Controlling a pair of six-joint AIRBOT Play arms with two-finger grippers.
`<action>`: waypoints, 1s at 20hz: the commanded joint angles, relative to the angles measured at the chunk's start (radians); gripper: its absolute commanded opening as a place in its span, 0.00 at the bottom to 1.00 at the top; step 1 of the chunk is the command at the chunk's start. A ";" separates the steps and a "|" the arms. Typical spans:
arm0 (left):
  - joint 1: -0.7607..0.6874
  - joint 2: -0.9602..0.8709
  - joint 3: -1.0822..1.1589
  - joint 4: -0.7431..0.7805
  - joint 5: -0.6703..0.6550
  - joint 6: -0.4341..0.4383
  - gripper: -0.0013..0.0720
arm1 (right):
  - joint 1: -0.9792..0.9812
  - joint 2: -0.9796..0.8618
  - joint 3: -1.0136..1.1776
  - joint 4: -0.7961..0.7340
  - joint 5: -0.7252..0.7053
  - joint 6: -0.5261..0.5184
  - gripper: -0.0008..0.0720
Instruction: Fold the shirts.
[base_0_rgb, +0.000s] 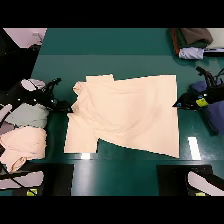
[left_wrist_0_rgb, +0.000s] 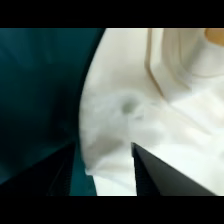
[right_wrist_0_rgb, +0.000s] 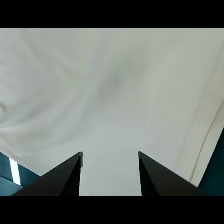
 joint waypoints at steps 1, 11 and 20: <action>-0.007 -0.021 -0.012 -0.017 -0.016 0.006 0.58 | 0.000 0.040 -0.029 -0.001 0.009 0.000 0.57; -0.007 0.086 0.042 -0.037 -0.002 0.006 0.05 | -0.293 0.042 -0.322 -0.021 0.071 -0.003 0.57; -0.007 0.090 0.042 -0.037 -0.025 0.006 0.05 | -0.338 -0.107 -0.410 0.031 -0.074 -0.119 0.57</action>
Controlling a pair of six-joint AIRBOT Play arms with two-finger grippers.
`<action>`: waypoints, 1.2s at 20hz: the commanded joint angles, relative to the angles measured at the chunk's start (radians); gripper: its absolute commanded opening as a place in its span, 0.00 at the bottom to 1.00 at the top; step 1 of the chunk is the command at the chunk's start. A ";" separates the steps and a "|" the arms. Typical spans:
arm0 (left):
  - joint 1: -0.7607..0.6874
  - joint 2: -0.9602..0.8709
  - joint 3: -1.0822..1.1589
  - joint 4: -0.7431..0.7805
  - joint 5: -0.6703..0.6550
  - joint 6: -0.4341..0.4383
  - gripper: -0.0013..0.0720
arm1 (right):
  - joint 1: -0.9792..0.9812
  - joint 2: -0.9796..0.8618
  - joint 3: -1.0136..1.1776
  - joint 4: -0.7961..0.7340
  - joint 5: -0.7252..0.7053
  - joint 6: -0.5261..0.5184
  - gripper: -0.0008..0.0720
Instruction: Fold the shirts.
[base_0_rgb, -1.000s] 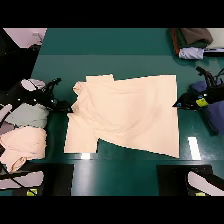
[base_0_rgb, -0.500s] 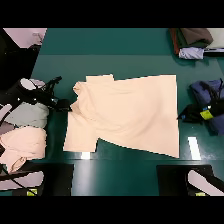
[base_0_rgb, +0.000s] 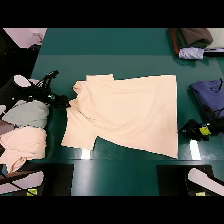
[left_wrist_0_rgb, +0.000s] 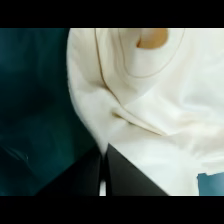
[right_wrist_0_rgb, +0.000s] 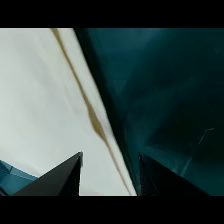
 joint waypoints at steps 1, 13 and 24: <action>0.000 0.002 0.001 0.000 -0.024 0.000 0.05 | 0.046 -0.080 0.007 0.072 -0.050 -0.045 0.57; 0.000 0.093 -0.004 0.013 -0.148 -0.054 0.05 | 0.203 -0.144 0.445 0.090 -0.174 -0.032 0.17; 0.000 0.093 -0.004 0.012 -0.149 -0.053 0.05 | -0.051 -0.049 0.114 0.060 -0.024 -0.060 0.63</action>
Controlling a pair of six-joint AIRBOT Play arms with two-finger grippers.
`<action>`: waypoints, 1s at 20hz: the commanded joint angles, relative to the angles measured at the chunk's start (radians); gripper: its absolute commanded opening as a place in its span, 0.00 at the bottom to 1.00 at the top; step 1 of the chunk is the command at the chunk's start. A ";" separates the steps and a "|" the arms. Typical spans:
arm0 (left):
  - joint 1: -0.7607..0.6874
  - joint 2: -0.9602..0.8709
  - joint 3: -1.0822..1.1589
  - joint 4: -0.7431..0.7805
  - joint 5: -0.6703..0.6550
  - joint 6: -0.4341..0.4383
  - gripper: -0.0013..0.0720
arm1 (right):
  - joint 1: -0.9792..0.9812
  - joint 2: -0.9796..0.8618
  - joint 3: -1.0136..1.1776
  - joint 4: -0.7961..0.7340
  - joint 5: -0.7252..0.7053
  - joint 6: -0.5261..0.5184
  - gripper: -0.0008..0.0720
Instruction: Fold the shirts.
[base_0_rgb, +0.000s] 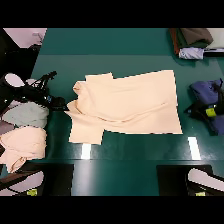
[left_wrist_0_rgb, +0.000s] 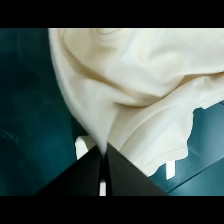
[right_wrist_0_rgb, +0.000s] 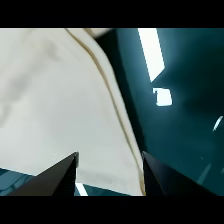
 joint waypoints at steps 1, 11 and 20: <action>0.000 0.001 0.000 -0.001 0.004 0.000 0.05 | -0.072 0.024 -0.151 -0.010 0.016 -0.025 0.63; 0.000 0.001 0.000 -0.001 -0.007 0.000 0.05 | 0.049 0.024 -0.244 -0.011 -0.039 -0.033 0.33; 0.003 0.183 0.175 0.005 0.001 -0.088 0.05 | 0.072 0.174 0.089 0.165 -0.021 0.014 0.03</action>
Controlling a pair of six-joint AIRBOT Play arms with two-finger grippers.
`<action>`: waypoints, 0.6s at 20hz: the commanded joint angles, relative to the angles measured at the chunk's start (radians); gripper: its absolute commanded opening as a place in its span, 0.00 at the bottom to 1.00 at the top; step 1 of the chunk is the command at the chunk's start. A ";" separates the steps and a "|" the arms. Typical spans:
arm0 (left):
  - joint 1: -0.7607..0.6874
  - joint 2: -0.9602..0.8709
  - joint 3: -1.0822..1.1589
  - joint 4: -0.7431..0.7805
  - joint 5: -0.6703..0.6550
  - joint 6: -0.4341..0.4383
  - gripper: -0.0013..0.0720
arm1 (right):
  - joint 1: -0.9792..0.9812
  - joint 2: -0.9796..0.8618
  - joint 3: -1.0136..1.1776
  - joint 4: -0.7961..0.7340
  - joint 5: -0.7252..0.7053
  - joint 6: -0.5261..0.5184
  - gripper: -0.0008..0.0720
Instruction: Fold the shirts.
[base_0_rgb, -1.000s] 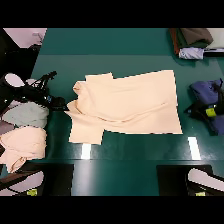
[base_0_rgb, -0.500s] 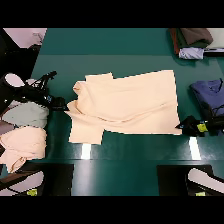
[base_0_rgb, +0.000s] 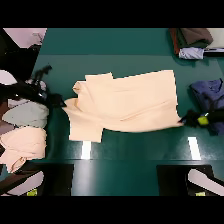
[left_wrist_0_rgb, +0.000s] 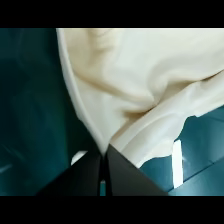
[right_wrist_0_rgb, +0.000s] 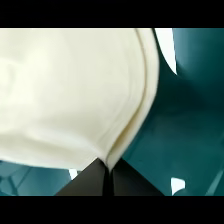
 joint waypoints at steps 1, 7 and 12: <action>0.001 0.104 0.184 0.004 0.021 -0.057 0.05 | 0.003 0.109 0.243 0.125 -0.026 0.052 0.03; 0.001 0.163 0.792 0.003 0.088 -0.106 0.05 | 0.003 0.249 0.808 0.150 -0.135 0.075 0.03; 0.001 0.173 1.144 -0.006 0.201 -0.161 0.05 | -0.001 0.304 1.110 0.134 -0.149 0.075 0.03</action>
